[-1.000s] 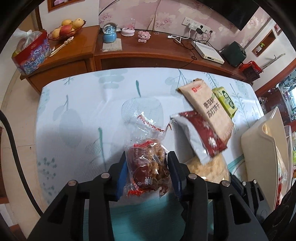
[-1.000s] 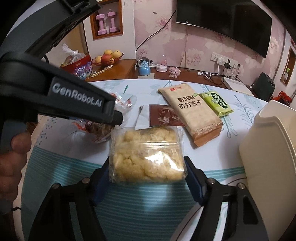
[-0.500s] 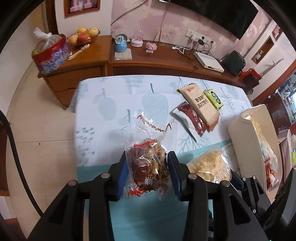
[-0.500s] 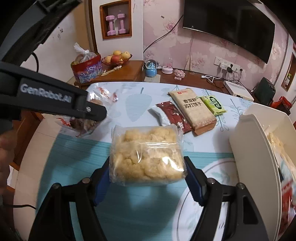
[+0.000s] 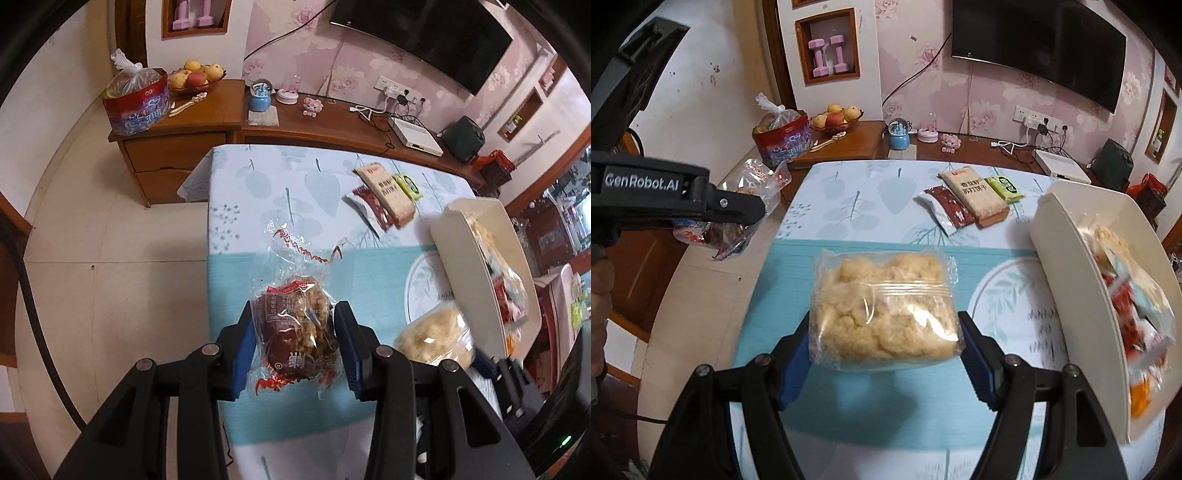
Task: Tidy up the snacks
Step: 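Lift both bags and carry them over the white tray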
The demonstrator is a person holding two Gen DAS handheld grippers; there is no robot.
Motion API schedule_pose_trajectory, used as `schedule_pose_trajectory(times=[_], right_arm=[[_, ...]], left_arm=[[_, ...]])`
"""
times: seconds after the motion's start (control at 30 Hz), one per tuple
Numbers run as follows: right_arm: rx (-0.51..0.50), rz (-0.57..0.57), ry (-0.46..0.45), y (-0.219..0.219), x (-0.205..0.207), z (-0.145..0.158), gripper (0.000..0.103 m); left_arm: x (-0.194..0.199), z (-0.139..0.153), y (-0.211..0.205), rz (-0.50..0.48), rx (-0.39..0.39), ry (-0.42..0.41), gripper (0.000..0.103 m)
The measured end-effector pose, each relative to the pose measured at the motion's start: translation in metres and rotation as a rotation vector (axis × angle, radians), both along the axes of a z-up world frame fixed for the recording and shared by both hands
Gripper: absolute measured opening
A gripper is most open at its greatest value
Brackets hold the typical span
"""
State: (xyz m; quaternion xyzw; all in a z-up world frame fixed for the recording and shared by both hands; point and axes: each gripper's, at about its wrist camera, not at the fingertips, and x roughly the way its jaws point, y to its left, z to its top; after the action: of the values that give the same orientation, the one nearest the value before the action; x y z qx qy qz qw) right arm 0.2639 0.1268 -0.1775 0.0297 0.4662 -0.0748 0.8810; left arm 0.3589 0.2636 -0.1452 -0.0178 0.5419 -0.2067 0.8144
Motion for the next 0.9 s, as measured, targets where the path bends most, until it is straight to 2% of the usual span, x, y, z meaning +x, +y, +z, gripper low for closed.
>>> schedule_pose_trajectory(times=[0.23,0.4,0.5,0.9], right_arm=[[0.000,0.020,-0.019,-0.001,-0.031,0.024,0.073],[0.014,0.033,0.004,-0.017,-0.051,0.026,0.073],[0.025,0.030,0.010,-0.033,-0.066,0.026,0.073],[0.090,0.100,-0.016,-0.107,-0.132,0.051,0.073]], left_arm=[[-0.044,0.008,0.023,-0.011,0.001,-0.014,0.040],[-0.067,0.012,0.015,-0.005,-0.025,-0.037,0.040],[-0.085,0.014,-0.003,-0.018,-0.064,-0.066,0.040],[-0.158,0.024,-0.116,-0.086,-0.175,-0.033,0.040]])
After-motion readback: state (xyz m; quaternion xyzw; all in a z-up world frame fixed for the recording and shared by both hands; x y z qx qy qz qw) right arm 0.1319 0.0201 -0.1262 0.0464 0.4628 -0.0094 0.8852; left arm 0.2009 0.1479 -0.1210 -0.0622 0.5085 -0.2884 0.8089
